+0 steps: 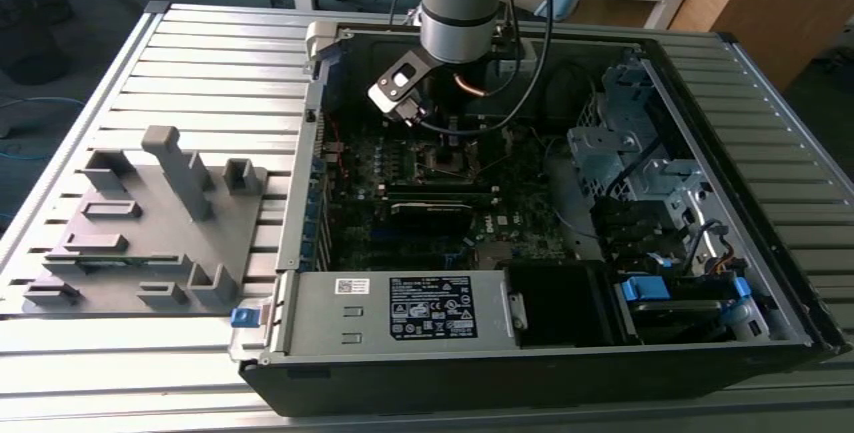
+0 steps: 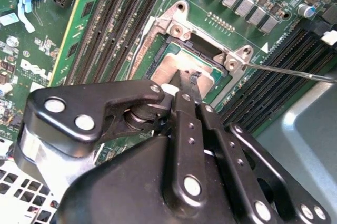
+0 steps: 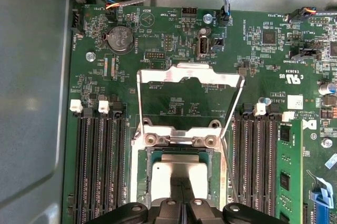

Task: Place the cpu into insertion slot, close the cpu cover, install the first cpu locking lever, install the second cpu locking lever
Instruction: 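Place the cpu into insertion slot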

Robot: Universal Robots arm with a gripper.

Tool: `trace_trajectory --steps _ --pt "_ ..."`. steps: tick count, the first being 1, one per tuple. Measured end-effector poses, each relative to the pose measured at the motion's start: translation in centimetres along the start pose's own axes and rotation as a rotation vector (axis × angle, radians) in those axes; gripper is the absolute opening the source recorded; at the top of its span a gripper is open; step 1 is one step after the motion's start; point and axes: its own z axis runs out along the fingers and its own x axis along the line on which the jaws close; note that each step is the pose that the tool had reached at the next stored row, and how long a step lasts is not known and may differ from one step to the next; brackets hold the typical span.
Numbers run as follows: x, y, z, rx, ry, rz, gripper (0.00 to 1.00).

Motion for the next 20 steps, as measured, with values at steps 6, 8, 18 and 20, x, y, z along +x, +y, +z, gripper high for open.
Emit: trace_trajectory --steps 6,8,18,20 --pt "-0.01 -0.02 0.17 0.0005 -0.0010 0.000 0.11" --pt "0.00 -0.01 0.20 0.0001 -0.0004 0.000 0.11" --pt "0.00 0.02 -0.58 -0.0003 0.0004 0.000 0.11" --pt "-0.01 0.04 -1.07 -0.0005 0.0006 0.000 0.11"
